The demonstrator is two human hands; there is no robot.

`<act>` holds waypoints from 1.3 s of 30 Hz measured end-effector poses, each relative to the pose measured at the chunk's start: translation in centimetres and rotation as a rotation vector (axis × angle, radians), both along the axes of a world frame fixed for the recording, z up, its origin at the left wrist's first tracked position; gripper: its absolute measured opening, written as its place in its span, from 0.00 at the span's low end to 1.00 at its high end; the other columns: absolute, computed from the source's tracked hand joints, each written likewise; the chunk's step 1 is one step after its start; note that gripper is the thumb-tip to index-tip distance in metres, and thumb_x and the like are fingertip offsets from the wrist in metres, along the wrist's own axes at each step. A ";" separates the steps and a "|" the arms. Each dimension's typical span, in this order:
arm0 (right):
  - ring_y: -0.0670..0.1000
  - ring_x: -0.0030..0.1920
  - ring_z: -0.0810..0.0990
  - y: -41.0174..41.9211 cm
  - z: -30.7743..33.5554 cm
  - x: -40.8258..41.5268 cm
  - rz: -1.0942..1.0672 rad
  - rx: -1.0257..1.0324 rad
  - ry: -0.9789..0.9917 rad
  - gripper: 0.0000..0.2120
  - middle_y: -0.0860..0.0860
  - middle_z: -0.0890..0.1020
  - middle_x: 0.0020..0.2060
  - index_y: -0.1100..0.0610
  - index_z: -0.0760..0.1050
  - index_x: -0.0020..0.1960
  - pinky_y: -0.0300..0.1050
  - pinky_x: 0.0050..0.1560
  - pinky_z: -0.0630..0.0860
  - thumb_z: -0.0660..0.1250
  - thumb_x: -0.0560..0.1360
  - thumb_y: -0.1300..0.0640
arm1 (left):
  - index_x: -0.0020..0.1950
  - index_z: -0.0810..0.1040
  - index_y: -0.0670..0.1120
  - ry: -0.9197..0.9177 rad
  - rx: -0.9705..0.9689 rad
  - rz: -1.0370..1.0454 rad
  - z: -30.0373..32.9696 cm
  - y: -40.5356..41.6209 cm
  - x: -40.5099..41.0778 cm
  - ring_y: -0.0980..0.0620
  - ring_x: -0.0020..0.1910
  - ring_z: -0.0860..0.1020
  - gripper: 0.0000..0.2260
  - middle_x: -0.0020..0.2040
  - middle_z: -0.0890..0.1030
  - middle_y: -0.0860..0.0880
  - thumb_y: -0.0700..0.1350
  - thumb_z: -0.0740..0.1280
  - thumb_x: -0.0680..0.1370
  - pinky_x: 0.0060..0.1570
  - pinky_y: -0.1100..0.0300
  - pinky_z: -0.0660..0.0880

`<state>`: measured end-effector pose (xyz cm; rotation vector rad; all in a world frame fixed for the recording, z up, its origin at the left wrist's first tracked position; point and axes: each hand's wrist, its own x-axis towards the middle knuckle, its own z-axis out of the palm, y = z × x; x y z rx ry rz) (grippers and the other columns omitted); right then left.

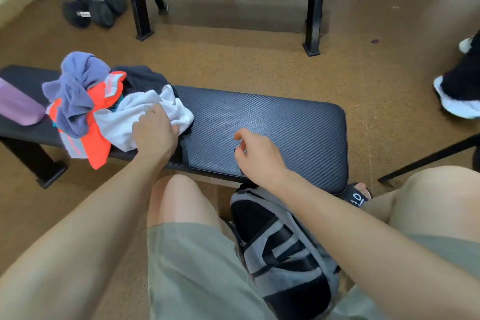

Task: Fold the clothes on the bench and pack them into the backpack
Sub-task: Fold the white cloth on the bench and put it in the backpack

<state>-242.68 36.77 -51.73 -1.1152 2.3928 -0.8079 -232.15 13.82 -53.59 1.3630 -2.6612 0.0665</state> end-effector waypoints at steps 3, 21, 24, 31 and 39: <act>0.50 0.48 0.78 0.4 -0.1 -0.6 -0.018 -0.018 -0.023 0.14 0.47 0.80 0.52 0.53 0.71 0.68 0.52 0.50 0.77 0.60 0.82 0.56 | 0.65 0.68 0.37 0.018 -0.107 0.024 0.5 -0.2 -0.4 0.34 0.55 0.74 0.27 0.57 0.75 0.33 0.52 0.72 0.75 0.52 0.42 0.69; 0.50 0.53 0.80 3.9 1.3 -2.6 -0.091 -0.183 -0.434 0.26 0.47 0.79 0.54 0.44 0.71 0.67 0.52 0.53 0.79 0.68 0.70 0.56 | 0.45 0.67 0.49 0.310 0.423 -0.731 4.4 12.6 -2.7 0.50 0.44 0.68 0.09 0.40 0.72 0.50 0.48 0.65 0.81 0.41 0.52 0.67; 0.53 0.46 0.79 5.8 1.1 -3.4 -0.071 -0.045 -0.271 0.08 0.51 0.80 0.46 0.53 0.77 0.48 0.52 0.45 0.77 0.68 0.70 0.53 | 0.46 0.67 0.47 0.370 0.520 -0.750 4.6 15.5 -3.3 0.52 0.41 0.68 0.10 0.40 0.71 0.51 0.44 0.69 0.78 0.40 0.54 0.66; 0.52 0.41 0.76 9.3 1.3 -5.8 -0.207 0.005 -0.209 0.08 0.50 0.79 0.42 0.52 0.74 0.42 0.44 0.35 0.69 0.64 0.72 0.65 | 0.51 0.65 0.52 0.397 0.543 -0.624 5.9 16.2 -3.9 0.46 0.34 0.74 0.09 0.37 0.76 0.47 0.43 0.64 0.79 0.36 0.43 0.71; 0.47 0.35 0.70 10.6 4.6 -7.7 -0.402 -0.247 -0.187 0.08 0.48 0.77 0.36 0.55 0.74 0.40 0.43 0.34 0.64 0.62 0.70 0.67 | 0.77 0.56 0.49 0.066 0.330 -0.389 7.5 14.3 -4.3 0.42 0.46 0.75 0.30 0.63 0.69 0.42 0.43 0.64 0.77 0.43 0.46 0.76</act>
